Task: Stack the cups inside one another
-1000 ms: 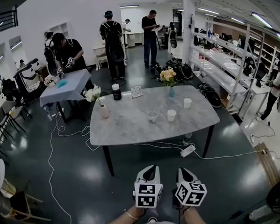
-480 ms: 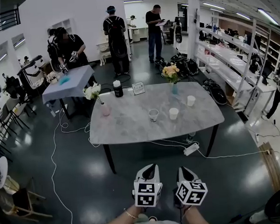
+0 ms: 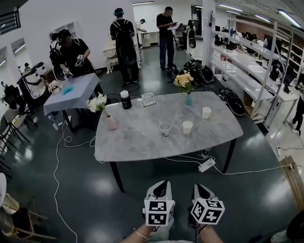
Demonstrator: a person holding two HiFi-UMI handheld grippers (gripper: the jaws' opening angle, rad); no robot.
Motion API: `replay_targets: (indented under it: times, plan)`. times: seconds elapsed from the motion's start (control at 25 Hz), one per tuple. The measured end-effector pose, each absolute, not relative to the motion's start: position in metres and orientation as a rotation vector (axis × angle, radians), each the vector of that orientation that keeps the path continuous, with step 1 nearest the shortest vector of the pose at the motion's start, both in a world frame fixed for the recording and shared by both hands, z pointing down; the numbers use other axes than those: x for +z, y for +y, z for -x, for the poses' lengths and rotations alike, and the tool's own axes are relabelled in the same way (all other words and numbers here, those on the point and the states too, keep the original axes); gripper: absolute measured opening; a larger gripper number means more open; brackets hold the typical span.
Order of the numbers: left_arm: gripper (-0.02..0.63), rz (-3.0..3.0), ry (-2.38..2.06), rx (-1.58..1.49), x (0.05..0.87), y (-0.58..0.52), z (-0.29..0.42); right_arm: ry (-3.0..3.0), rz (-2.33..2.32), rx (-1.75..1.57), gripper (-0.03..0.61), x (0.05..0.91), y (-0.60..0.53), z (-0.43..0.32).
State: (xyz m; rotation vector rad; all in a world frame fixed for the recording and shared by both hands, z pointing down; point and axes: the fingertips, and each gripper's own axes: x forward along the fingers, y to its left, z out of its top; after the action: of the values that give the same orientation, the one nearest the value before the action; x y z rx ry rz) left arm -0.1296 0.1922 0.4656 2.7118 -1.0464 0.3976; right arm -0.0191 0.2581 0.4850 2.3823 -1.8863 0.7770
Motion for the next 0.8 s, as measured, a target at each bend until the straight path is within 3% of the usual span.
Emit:
replay_targets:
  times: [0.8]
  plan:
    - [-0.003,-2.717,-1.045,0.347,0.467,0.056,0.059,-1.883,-2.407,0.698,0.006,0.476,0.123,-0.052]
